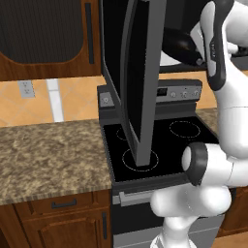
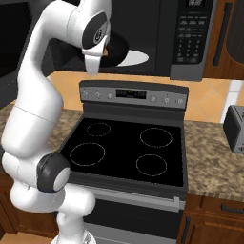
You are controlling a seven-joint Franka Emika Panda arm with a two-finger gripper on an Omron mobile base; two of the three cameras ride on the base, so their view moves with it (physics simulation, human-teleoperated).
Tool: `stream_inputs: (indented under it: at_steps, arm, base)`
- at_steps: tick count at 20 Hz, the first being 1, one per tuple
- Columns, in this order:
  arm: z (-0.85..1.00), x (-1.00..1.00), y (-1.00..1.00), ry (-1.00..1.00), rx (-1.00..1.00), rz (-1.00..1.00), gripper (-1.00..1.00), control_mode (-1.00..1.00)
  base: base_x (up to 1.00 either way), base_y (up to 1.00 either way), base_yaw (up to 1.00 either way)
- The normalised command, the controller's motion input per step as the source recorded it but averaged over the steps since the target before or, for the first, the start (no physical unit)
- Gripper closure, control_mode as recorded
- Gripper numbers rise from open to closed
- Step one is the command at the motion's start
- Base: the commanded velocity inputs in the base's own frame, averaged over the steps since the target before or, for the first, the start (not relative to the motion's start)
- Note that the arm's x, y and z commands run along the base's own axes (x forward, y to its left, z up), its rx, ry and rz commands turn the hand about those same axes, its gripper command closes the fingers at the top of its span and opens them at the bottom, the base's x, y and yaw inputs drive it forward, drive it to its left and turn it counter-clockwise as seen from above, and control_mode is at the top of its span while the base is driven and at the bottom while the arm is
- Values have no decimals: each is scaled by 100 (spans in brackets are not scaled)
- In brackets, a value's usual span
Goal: Open the microwave, place the bowl with waffle inside the microwave, then close the microwave door and turn it on.
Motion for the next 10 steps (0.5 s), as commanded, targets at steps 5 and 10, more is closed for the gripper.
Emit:
stream_inputs:
  at_steps: [5,10]
  arm:
    - [-23,72,0,1,0,0,100,-100]
    - [-26,63,2,0,0,0,100,-100]
  base:
    - [0,0,0]
    - [0,0,0]
